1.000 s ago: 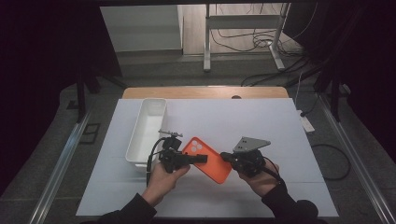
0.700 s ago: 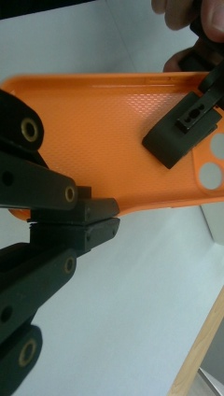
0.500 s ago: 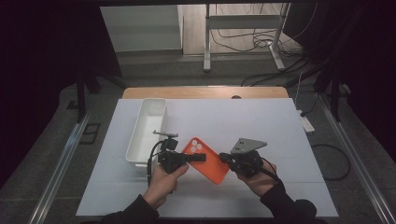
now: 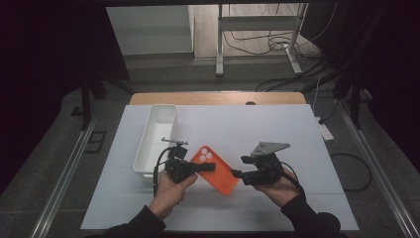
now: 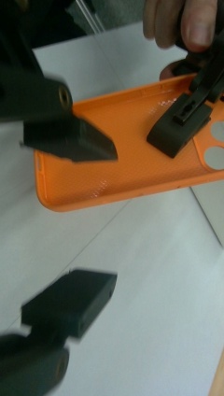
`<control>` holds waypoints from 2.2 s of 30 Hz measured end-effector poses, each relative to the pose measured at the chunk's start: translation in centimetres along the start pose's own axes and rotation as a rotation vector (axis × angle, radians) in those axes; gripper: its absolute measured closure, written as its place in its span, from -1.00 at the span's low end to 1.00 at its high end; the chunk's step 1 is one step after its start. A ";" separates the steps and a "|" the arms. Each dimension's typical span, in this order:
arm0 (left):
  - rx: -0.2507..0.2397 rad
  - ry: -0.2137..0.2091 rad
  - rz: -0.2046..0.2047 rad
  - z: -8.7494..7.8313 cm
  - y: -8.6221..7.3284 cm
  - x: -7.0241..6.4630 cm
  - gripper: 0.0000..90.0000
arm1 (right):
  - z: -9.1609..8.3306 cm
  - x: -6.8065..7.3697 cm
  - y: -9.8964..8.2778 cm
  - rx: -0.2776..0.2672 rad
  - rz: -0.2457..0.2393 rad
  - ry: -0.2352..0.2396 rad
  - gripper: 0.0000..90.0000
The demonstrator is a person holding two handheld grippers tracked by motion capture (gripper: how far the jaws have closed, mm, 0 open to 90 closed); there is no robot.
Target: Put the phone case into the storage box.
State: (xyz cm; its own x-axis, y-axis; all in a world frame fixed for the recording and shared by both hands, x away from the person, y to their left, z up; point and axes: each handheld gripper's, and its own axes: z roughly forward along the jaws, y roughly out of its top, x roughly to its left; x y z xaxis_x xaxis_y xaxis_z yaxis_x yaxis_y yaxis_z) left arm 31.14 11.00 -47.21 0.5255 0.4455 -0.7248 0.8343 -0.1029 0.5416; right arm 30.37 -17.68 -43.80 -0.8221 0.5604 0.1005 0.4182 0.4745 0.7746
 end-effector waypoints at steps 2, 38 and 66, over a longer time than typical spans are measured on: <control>0.000 0.012 0.011 -0.1 0.1 0.0 0.88 | -0.2 -0.2 0.0 -0.016 0.012 0.009 -0.49; 0.107 -0.025 0.339 -0.5 0.6 -2.1 0.87 | 1.6 0.5 -0.7 0.100 -0.036 0.222 -0.95; 0.112 -0.152 0.457 0.4 0.3 -3.7 0.87 | 1.8 1.9 -0.2 0.136 -0.094 0.427 0.42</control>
State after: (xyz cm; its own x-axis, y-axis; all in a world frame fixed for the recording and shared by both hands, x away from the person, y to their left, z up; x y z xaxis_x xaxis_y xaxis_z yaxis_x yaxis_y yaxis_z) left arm 29.50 8.97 -44.46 0.8530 0.1988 -0.4825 0.5216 -0.3564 0.7752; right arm 29.42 -15.48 -44.85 -0.9325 0.1941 0.3044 0.3578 0.6105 0.7066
